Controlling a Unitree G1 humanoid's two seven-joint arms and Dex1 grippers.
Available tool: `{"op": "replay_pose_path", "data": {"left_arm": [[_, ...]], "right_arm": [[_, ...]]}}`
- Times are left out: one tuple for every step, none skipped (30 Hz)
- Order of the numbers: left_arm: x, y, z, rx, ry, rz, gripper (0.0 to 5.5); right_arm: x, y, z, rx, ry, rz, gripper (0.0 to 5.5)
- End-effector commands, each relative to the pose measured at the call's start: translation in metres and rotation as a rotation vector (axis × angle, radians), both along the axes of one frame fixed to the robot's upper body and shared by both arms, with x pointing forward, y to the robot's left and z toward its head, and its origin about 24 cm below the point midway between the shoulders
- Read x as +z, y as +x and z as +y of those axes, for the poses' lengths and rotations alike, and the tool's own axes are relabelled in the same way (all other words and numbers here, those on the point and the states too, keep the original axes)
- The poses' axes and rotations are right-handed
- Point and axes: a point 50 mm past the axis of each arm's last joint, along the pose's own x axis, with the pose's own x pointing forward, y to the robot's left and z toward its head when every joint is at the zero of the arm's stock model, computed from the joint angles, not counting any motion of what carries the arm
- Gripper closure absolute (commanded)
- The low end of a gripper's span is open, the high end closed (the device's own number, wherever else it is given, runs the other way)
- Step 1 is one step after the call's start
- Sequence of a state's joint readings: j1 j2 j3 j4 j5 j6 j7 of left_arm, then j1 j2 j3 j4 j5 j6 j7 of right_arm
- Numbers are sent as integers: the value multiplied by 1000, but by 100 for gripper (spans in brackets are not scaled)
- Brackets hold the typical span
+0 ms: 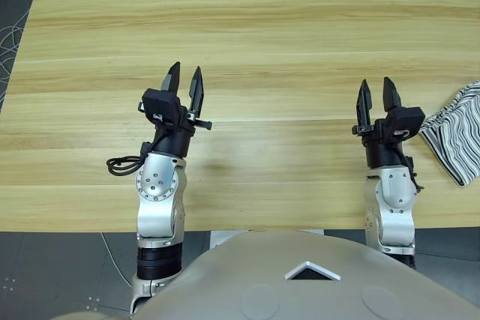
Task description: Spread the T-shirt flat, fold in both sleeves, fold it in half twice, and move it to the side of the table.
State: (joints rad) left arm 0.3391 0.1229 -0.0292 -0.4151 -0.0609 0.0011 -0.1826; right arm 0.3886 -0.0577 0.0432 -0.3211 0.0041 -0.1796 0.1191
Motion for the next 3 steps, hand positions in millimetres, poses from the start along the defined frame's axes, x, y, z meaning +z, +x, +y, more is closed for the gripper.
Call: {"op": "replay_pose_path", "data": {"left_arm": [[-7, 3, 0, 15, -49, 59, 376], [-6, 4, 0, 16, -50, 62, 376], [-7, 4, 0, 14, -51, 65, 376]], "right_arm": [[-3, 1, -4, -12, 15, 24, 362], [-3, 1, -3, -10, 14, 28, 362], [-3, 1, -2, -8, 13, 32, 362]]}}
